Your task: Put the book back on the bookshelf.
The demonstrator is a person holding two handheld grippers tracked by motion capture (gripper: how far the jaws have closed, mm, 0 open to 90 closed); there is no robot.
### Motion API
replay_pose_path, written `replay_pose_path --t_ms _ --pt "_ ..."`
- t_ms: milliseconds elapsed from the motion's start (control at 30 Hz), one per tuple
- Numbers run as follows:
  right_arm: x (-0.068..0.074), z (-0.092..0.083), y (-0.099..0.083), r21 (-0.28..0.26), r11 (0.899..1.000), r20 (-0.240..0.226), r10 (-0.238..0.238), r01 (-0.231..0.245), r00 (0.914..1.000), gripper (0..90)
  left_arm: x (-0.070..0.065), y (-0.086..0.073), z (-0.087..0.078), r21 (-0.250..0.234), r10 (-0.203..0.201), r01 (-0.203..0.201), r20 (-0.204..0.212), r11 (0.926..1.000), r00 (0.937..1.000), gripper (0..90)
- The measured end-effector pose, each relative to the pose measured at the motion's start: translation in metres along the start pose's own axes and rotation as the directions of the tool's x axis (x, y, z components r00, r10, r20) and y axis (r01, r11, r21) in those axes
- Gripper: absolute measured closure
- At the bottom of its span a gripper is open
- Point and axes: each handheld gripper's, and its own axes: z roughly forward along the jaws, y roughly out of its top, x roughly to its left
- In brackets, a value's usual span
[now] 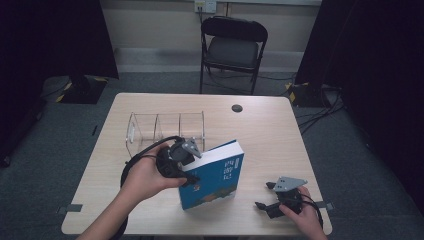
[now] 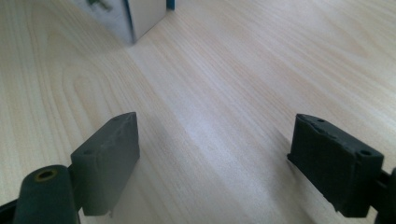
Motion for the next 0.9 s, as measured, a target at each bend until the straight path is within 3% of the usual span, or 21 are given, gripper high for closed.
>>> replay_pose_path --t_ms 167,233,267,333,400,500,633,700,767,800,900 --pt "0.0 0.0 0.0 0.003 1.0 0.001 0.001 -0.001 1.0 14.6 0.001 0.005 0.002 -0.053 -0.009 0.009 0.002 0.9986 1.0 58.4" --pt "0.0 0.0 0.0 0.003 1.0 0.001 0.001 -0.001 1.0 14.6 0.0 0.013 0.002 -0.086 -0.024 0.022 -0.022 0.996 0.9995 51.5" --pt "0.0 0.0 0.0 0.003 1.0 0.0 0.001 -0.001 1.0 14.6 0.0 0.017 0.003 -0.081 -0.027 0.025 -0.019 0.9964 0.9995 49.5" --pt "-0.001 0.0 0.0 0.002 1.0 0.0 -0.001 0.001 1.0 14.6 -0.003 0.025 0.007 -0.011 -0.045 0.045 -0.037 0.9989 0.9983 53.2" --pt "0.0 0.0 0.0 0.003 1.0 0.0 0.001 -0.001 1.0 14.6 -0.002 0.029 0.009 0.024 -0.045 0.045 -0.018 0.9987 0.9988 59.3" --pt "0.0 0.0 0.0 0.002 1.0 -0.001 -0.001 0.001 1.0 14.6 0.0 0.03 0.009 0.035 -0.084 0.085 -0.02 0.9958 0.9963 59.8" --pt "0.0 0.0 0.0 0.003 1.0 -0.001 0.0 0.0 1.0 14.6 -0.001 0.033 0.009 0.067 -0.066 0.069 -0.037 0.9954 0.9971 60.4" --pt "0.0 0.0 0.0 0.003 1.0 -0.001 0.0 0.0 1.0 14.6 -0.003 0.035 0.01 0.089 -0.071 0.074 -0.043 0.9933 0.9966 60.3" --pt "0.0 0.0 0.0 0.003 1.0 -0.001 0.001 -0.001 1.0 14.6 -0.005 0.036 0.016 0.169 -0.055 0.068 -0.077 0.9832 0.9955 56.7" --pt "0.0 0.0 0.0 0.003 1.0 -0.001 0.0 0.0 1.0 14.6 -0.006 0.036 0.017 0.186 -0.05 0.065 -0.082 0.9804 0.9954 53.7" --pt "0.0 0.0 0.0 0.002 1.0 -0.002 -0.002 0.002 1.0 14.7 -0.008 0.036 0.016 0.196 -0.055 0.064 -0.048 0.9785 0.9973 58.5"
